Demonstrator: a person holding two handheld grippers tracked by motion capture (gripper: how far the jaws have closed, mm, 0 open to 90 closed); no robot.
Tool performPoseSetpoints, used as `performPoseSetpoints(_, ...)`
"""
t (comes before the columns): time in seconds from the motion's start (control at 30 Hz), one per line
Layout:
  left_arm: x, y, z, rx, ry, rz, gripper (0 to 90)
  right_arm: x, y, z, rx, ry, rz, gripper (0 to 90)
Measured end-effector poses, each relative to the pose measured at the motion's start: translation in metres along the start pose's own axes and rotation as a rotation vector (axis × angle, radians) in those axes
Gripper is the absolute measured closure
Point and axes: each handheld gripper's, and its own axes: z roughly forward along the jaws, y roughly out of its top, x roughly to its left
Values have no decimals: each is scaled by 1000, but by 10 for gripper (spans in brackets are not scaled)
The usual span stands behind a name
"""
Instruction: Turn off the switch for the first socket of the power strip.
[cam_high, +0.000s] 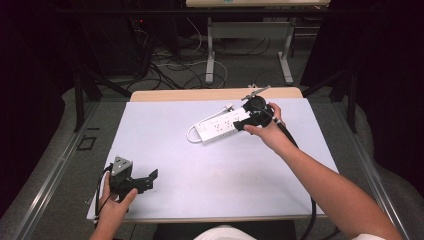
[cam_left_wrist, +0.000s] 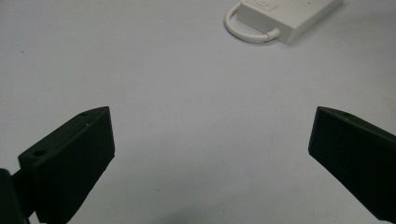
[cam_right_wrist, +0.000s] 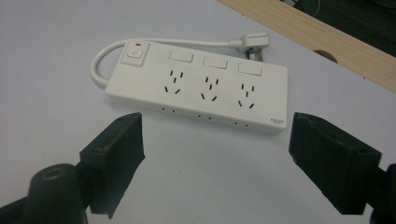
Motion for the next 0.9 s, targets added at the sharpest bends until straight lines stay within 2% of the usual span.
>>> performPoseSetpoints(0.27,0,0,0,-4,1,-6,3,0,13,8,9,-19,-9,199)
performPoseSetpoints(0.47,1,0,0,-9,1,-6,3,-1,22,17,16,-28,3,222)
performPoseSetpoints(0.6,1,0,-1,-8,1,-7,3,-1,29,24,10,-25,15,248)
performPoseSetpoints(0.7,1,0,-1,-10,2,-8,3,0,33,28,-2,-31,3,272)
performPoseSetpoints(0.9,1,0,-1,-11,1,-9,3,-1,40,38,-8,-33,10,321)
